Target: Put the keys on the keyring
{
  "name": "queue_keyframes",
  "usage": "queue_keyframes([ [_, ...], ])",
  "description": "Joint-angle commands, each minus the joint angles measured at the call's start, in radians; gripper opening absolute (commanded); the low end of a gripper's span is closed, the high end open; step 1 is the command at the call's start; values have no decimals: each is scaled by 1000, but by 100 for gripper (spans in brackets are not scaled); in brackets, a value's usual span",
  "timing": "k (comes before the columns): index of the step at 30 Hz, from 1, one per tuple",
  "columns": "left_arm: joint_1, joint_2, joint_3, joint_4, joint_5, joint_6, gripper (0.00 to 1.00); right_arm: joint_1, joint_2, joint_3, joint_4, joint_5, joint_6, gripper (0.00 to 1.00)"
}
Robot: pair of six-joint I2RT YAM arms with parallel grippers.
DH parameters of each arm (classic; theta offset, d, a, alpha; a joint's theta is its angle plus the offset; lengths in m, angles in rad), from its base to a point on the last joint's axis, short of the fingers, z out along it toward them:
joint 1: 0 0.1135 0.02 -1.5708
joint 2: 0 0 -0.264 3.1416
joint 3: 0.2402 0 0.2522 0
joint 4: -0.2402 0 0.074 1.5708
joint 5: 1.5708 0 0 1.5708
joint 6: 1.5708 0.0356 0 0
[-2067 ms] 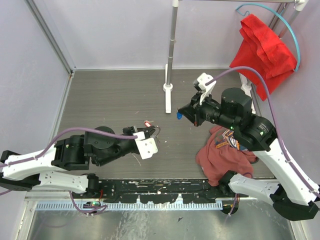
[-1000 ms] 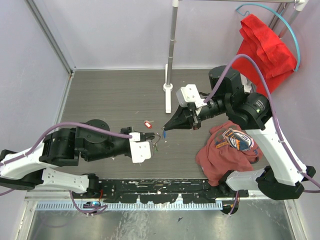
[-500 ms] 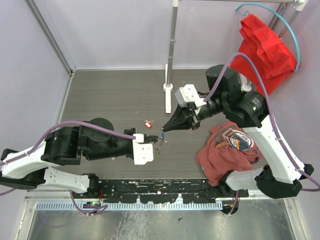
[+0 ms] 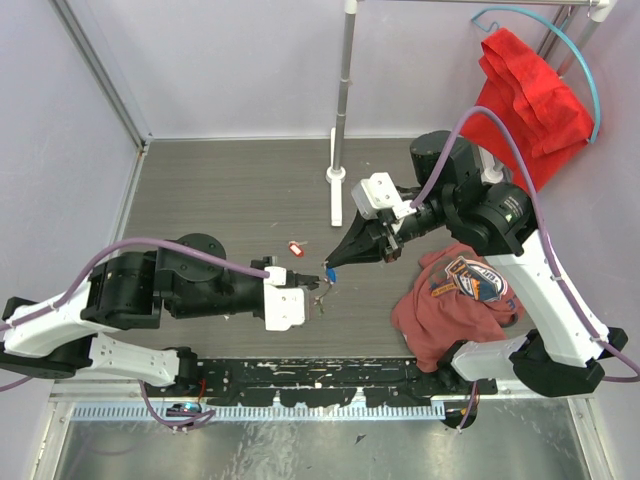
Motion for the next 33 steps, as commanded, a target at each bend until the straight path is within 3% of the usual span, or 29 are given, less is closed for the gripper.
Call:
queue_keyframes([
  [1, -1, -2, 42, 14, 36, -15, 0, 10, -1, 10, -15, -34, -28, 1],
  [33, -1, 50, 104, -36, 76, -10, 0, 59, 2, 6, -93, -65, -80, 1],
])
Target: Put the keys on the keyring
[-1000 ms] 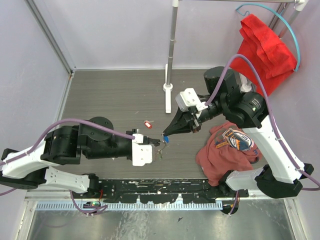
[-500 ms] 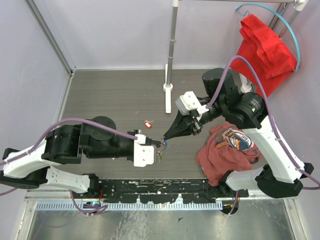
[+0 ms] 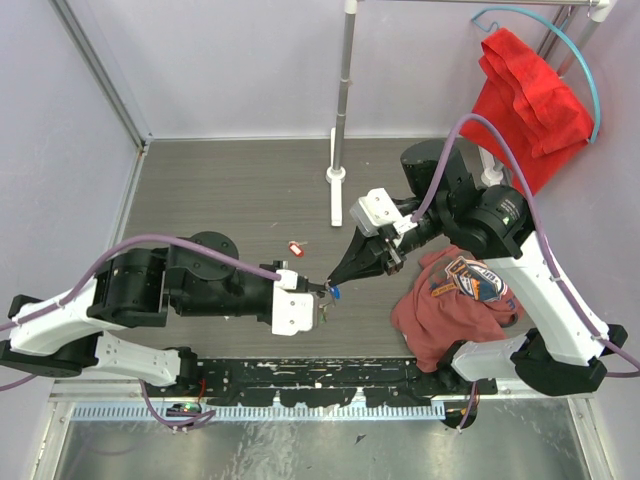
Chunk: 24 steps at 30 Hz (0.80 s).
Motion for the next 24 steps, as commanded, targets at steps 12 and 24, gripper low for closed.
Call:
queue_keyframes([
  [12, -2, 18, 71, -13, 54, 2, 0, 23, 12, 23, -45, -50, -34, 0],
  [24, -1, 41, 96, -39, 74, 15, 0, 38, 19, 23, -87, -50, -54, 1],
])
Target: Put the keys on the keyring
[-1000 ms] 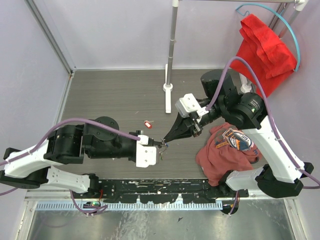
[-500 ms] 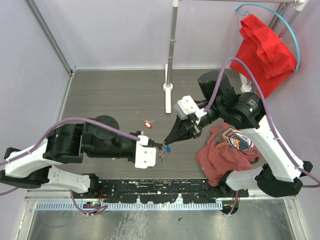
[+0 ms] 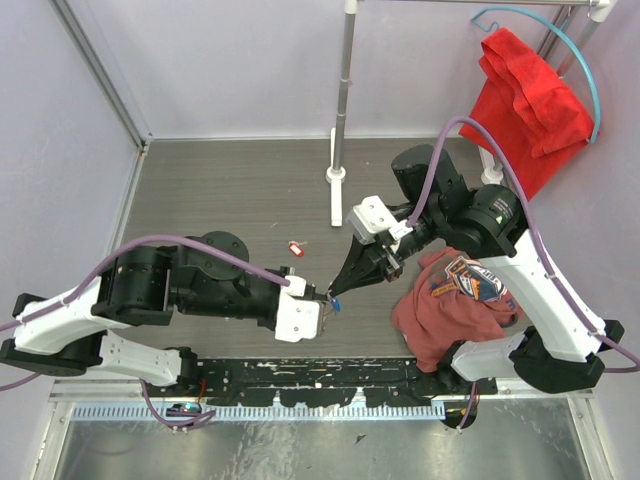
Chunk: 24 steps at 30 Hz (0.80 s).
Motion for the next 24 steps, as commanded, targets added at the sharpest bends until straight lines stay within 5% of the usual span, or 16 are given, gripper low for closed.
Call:
queue_keyframes([
  [1, -1, 5, 44, 27, -1, 14, 0, 14, 3, 21, -3, -5, 7, 1],
  [14, 0, -81, -135, 115, -397, 62, 0, 12, -181, -91, 283, 799, 460, 1],
  [24, -1, -98, -428, 456, -770, 294, 0, 12, -242, -189, 371, 893, 682, 0],
])
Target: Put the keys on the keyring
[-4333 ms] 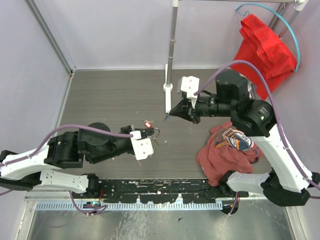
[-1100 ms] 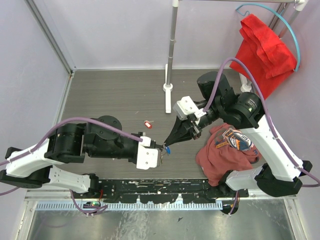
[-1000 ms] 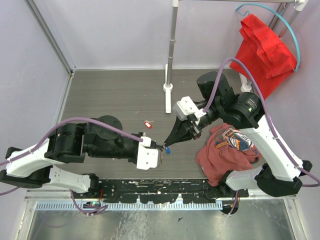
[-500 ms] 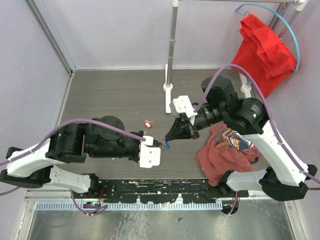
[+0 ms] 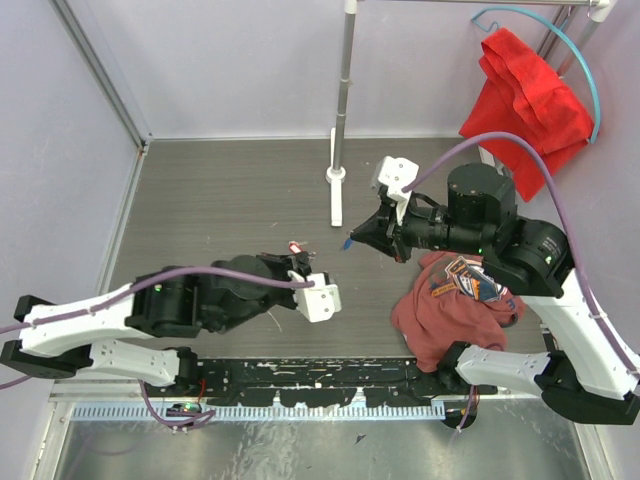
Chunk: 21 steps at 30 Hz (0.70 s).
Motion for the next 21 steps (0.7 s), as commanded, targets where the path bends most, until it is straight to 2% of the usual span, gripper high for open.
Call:
queue_keyframes([
  [1, -1, -18, -123, 252, -204, 167, 0, 5, -22, -25, 90, 68, 136, 1],
  [3, -3, -27, -177, 327, -223, 211, 0, 4, -18, -28, 91, 66, 155, 1],
  [8, -5, -68, -248, 392, -218, 331, 0, 4, -17, -72, 111, 31, 188, 0],
  [11, -4, -94, -384, 647, -243, 553, 0, 4, -30, -118, 155, 11, 199, 1],
  [15, -3, -133, -543, 941, -200, 821, 0, 4, -31, -141, 181, 12, 194, 1],
  [21, -3, -186, -568, 988, -156, 881, 0, 5, -50, -169, 232, -18, 178, 1],
])
